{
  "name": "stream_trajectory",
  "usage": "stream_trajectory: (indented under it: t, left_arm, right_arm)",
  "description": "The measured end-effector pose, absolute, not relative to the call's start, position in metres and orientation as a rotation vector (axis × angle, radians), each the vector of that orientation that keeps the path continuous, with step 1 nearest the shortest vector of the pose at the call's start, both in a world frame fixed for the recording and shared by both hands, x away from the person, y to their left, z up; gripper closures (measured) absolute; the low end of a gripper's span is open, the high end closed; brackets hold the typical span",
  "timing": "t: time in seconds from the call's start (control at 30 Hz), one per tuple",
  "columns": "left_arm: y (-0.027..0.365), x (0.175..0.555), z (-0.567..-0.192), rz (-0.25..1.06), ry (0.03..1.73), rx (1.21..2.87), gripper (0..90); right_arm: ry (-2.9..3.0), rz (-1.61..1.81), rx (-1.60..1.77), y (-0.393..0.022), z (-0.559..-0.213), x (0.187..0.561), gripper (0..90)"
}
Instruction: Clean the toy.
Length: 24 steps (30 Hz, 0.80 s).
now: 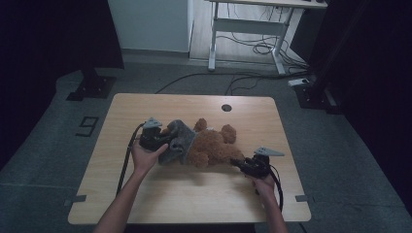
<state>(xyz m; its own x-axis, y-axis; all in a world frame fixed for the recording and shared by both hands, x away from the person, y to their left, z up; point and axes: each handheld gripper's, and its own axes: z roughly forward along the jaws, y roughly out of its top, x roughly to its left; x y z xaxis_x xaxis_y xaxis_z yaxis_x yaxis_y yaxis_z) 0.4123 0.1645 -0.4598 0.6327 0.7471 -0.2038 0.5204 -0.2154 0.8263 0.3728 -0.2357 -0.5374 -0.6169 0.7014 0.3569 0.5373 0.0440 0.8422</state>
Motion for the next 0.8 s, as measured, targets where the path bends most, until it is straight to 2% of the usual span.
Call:
stream_trajectory:
  t: [0.27,0.4,0.57,0.67,0.8]
  left_arm:
    - [0.169,0.394,-0.476,0.277,0.991,1.866,81.0]
    - [0.17,0.388,-0.479,0.276,0.988,1.865,81.2]
    - [0.172,0.38,-0.483,0.261,0.986,1.858,81.2]
    - [0.174,0.376,-0.486,0.251,0.983,1.855,81.2]
    - [0.175,0.374,-0.487,0.25,0.983,1.85,81.2]
  right_arm:
    - [2.142,1.605,1.313,-0.237,-0.538,0.374,58.8]
    - [2.132,1.612,1.27,-0.24,-0.531,0.371,45.8]
    - [2.103,1.628,1.177,-0.236,-0.506,0.365,30.1]
    - [2.082,1.623,1.129,-0.222,-0.492,0.364,25.6]
    - [2.153,1.575,1.137,-0.199,-0.49,0.374,22.4]
